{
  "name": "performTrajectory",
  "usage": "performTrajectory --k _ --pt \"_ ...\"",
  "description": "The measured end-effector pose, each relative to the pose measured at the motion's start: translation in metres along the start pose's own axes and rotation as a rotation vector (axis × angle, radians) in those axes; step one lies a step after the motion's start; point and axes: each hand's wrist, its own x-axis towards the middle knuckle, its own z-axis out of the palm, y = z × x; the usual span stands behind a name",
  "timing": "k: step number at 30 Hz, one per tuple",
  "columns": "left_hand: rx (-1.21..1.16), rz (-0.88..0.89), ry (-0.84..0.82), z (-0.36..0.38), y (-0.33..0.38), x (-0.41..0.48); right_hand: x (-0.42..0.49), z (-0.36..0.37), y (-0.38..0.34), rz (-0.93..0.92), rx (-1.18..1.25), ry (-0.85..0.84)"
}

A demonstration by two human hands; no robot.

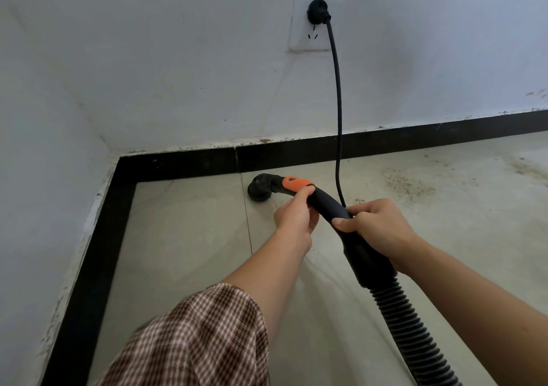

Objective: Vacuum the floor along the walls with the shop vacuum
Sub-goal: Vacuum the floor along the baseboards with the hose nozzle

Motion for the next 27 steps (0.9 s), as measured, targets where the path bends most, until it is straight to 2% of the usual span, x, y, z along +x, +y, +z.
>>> performTrajectory --k 27 --pt "-0.099 -0.057 0.097 0.011 -0.049 -0.076 -0.043 -0.058 0.015 0.049 -0.082 -0.129"
